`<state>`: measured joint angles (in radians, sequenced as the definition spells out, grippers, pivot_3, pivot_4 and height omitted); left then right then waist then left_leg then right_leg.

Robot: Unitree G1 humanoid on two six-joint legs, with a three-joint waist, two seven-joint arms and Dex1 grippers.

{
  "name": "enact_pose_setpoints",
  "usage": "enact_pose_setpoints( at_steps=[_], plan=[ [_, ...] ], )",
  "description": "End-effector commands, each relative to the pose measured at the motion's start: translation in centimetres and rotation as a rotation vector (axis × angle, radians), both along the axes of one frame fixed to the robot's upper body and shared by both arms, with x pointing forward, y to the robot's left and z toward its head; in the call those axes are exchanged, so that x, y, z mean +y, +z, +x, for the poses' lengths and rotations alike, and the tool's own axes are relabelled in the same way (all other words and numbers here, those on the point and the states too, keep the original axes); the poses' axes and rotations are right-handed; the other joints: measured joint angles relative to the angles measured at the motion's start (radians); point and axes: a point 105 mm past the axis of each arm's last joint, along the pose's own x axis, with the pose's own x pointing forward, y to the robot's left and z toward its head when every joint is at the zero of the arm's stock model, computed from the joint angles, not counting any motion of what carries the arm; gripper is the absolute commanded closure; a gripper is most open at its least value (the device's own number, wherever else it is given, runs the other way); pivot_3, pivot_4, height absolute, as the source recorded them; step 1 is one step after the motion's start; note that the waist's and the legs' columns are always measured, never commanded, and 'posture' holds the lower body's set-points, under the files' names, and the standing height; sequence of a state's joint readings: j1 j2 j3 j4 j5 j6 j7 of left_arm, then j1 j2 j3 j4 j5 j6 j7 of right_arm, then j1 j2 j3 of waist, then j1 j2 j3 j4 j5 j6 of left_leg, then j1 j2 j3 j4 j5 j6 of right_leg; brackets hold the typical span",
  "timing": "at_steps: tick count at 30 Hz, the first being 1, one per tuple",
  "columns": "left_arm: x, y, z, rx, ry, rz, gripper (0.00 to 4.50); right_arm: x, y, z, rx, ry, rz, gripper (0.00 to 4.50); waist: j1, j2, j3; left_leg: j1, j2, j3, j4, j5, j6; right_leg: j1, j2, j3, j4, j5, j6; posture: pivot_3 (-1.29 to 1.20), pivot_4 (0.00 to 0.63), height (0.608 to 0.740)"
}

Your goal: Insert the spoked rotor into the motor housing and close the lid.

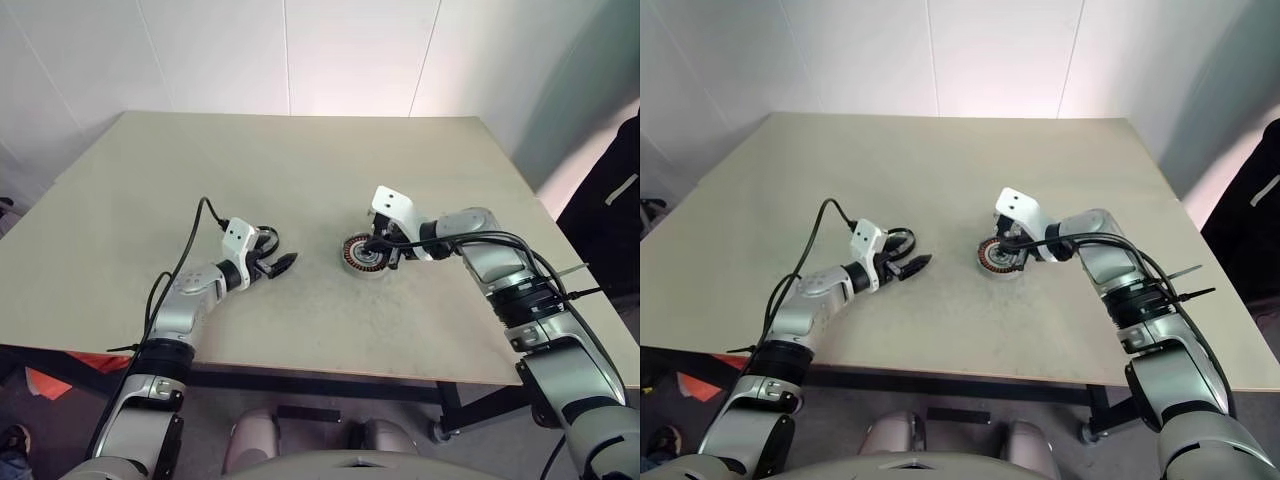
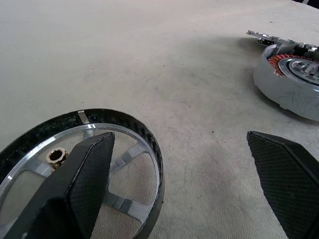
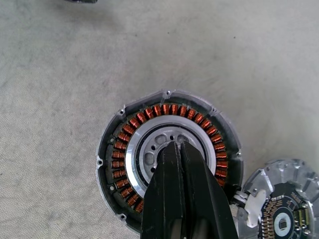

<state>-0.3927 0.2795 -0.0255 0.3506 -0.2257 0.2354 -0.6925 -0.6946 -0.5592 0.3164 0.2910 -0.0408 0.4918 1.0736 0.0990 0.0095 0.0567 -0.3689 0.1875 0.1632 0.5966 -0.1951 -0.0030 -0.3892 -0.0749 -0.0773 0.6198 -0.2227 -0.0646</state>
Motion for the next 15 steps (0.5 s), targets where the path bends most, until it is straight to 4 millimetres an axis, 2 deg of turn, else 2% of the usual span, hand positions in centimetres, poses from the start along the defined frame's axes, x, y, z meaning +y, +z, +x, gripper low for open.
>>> enact_pose_setpoints(
  at_steps=[1,12,15],
  plan=[
    [0.7,1.8,0.8,-0.064,0.021,-0.002,0.00,0.0,0.5,0.5,-0.034,0.001,-0.004,4.46,0.000,0.000,0.000,0.000,0.000,0.000,0.000,0.000,0.000,0.000,0.000,0.000,0.000,0.000,0.000,0.00,0.000,0.740],
    [0.8,1.7,0.8,-0.067,0.027,0.000,0.00,-0.5,-1.4,1.0,-0.004,-0.039,-0.020,4.46,-0.001,0.000,0.000,0.002,0.000,0.000,0.000,0.000,0.000,0.001,0.000,0.000,0.000,0.000,0.000,0.00,0.000,0.740],
    [0.9,1.8,0.9,-0.067,0.029,0.000,0.00,-0.4,-1.2,0.8,-0.006,-0.031,-0.012,4.46,-0.001,0.000,0.000,0.003,0.000,0.000,0.000,0.000,0.000,0.002,0.000,0.000,0.000,0.000,0.000,0.00,0.000,0.740]
  ],
)
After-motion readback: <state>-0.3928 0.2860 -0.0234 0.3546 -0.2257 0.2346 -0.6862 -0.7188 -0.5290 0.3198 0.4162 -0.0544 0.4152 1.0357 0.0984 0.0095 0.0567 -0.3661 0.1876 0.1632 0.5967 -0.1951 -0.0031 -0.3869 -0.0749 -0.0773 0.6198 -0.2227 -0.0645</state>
